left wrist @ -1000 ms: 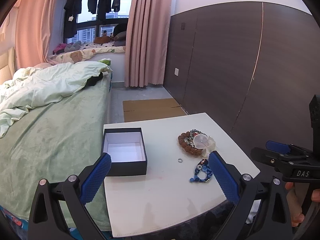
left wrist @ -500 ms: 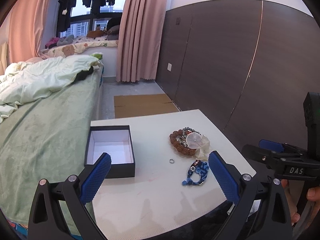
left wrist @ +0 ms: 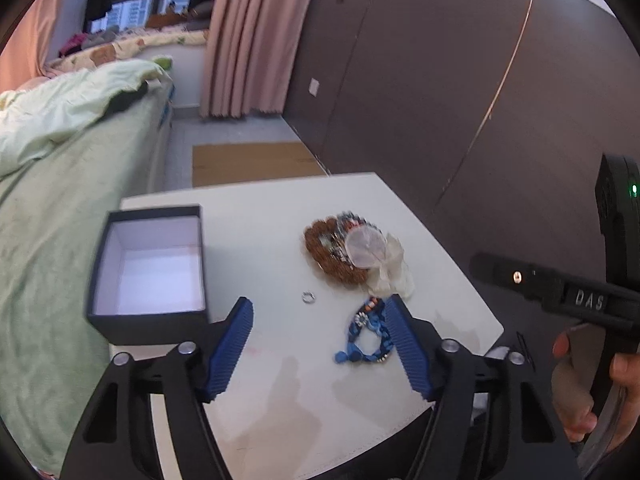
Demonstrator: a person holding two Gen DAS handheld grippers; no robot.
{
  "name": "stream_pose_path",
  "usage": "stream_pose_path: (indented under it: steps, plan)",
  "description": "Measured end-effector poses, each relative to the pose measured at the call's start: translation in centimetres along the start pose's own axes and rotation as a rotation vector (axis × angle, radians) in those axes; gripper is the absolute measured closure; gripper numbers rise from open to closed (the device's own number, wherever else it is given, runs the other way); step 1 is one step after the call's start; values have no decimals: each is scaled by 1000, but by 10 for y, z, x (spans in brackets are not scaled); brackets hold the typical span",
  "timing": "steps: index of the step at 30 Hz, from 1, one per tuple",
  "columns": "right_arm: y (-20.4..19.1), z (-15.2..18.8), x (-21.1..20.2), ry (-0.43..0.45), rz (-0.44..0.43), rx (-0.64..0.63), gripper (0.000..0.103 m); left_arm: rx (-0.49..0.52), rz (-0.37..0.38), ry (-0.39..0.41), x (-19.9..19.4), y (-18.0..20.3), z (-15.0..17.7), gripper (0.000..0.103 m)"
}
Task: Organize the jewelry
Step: 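Grasp the blue braided bracelet with the left tool while the right tool reaches the clear pouch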
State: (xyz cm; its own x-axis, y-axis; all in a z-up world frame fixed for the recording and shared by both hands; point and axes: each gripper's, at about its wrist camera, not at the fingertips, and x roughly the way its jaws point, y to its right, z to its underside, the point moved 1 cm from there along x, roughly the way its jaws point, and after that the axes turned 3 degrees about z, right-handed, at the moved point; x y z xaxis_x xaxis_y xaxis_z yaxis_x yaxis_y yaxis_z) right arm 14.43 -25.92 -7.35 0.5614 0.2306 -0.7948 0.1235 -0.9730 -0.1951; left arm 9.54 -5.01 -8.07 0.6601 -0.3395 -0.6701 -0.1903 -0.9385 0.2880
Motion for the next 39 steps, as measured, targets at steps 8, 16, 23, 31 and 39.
stream_pose_path:
  steps: [8,16,23,31,39]
  plan:
    - [18,-6,21,-60,-46,92,20,3,57,-120,53,9,8,52]
    - [51,-11,46,-141,-152,297,31,70,74,-175,98,24,12,57]
    - [53,-14,79,-248,-223,364,31,31,159,-249,132,26,13,76]
    - [39,-26,108,-311,-175,311,28,-43,232,-246,130,21,3,92]
    - [37,-32,130,-311,-106,323,24,-40,255,-157,87,13,-18,93]
